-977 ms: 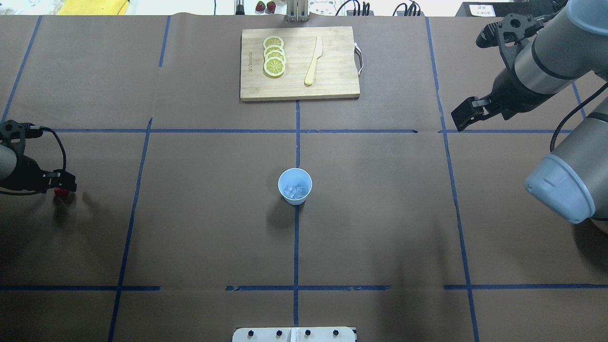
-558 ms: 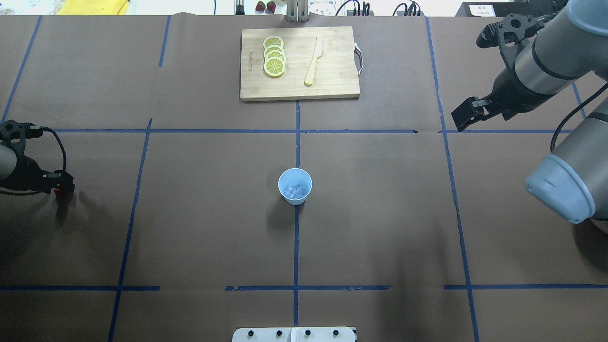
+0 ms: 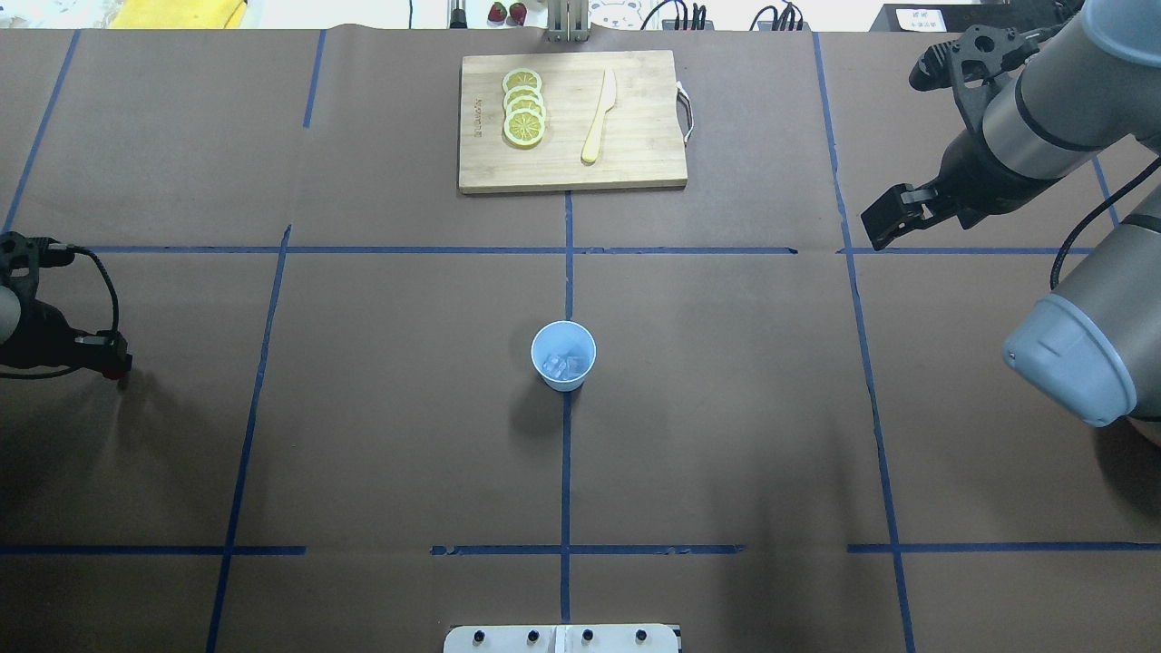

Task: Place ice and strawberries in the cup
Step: 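Close the left gripper on the red strawberry and lift it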

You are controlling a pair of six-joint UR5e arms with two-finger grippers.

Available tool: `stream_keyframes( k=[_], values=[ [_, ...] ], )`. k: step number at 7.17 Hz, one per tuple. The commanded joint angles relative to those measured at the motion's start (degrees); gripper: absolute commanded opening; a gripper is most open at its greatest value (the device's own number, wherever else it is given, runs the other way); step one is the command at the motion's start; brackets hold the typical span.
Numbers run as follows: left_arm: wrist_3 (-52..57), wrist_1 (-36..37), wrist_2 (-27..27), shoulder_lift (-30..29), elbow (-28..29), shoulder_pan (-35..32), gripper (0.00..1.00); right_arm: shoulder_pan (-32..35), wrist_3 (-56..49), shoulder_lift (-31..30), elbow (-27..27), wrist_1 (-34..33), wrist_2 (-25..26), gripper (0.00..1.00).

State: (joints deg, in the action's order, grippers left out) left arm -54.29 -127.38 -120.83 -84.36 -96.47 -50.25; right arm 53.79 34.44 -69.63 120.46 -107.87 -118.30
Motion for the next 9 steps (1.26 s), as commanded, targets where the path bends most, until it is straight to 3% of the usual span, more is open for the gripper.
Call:
stream_keyframes(
  k=[1, 3, 6, 7, 9],
  values=[
    [0.14, 0.46, -4.91, 3.3, -5.89, -0.89, 0.03, 0.0, 0.01, 0.02, 0.04, 0.03, 0.0, 1.0],
    [0.23, 2.73, -5.65, 4.02, -9.6, -3.0, 0.02, 0.0, 0.01, 0.02, 0.22, -0.06, 0.0, 1.0],
    [3.48, 21.76, -5.47, 3.24, -22.24, -4.41, 0.01, 0.7, 0.1, -0.15, 0.22, -0.06, -0.09, 1.0],
    [3.49, 26.95, -5.73, 0.36, -24.54, -4.33, 0.01, 1.92, 0.01, -1.37, 0.3, 0.03, -0.87, 1.0],
    [3.22, 39.6, -5.12, -11.21, -25.18, -3.72, 0.01, 6.22, -2.96, -4.97, 0.13, 2.82, -5.17, 1.0]
  ],
)
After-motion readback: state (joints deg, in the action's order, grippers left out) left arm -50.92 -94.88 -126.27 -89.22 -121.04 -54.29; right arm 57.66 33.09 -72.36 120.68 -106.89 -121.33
